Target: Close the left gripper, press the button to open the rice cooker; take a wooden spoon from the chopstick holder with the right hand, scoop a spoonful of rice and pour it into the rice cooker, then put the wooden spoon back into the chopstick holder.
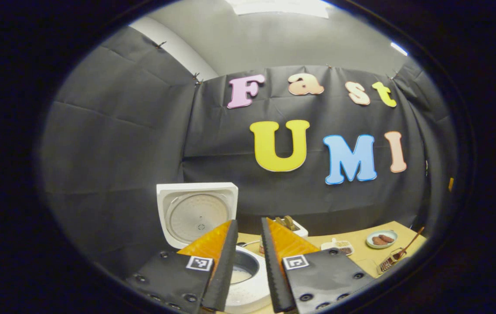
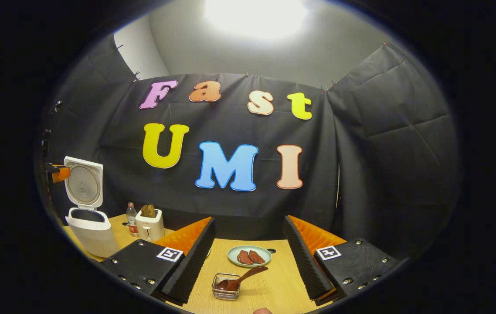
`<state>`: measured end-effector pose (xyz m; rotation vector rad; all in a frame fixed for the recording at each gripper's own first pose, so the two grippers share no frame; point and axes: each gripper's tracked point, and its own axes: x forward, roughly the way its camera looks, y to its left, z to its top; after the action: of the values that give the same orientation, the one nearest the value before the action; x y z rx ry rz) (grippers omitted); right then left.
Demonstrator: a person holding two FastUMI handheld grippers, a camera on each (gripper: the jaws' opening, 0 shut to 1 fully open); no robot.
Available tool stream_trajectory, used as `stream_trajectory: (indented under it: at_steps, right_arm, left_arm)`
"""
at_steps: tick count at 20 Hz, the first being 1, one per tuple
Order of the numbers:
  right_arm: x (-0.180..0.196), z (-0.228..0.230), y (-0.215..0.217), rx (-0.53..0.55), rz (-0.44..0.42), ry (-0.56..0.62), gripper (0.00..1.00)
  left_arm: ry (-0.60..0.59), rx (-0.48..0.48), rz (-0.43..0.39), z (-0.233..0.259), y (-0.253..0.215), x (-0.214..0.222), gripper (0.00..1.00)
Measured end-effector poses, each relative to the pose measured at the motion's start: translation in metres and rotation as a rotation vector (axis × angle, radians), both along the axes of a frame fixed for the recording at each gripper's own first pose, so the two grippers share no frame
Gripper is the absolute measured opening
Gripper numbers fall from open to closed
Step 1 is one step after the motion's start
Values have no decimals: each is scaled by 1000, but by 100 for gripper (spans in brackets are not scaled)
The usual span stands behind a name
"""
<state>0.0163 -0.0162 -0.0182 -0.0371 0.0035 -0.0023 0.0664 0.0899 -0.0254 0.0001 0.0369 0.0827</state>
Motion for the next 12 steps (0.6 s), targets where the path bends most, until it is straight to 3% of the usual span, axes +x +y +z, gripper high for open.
stream_trajectory:
  at_steps: [4, 5, 12]
  right_arm:
    - [14, -15, -13, 8, -6, 14, 95]
    - [18, -21, -14, 15, -6, 26, 95]
    - [40, -71, -14, 89, -16, 117, 95]
  left_arm:
    - [-30, -3, -18, 20, -20, -23, 77]
    - [-37, -9, -24, 24, -25, -30, 89]
    - [-61, -20, -25, 44, -40, -61, 89]
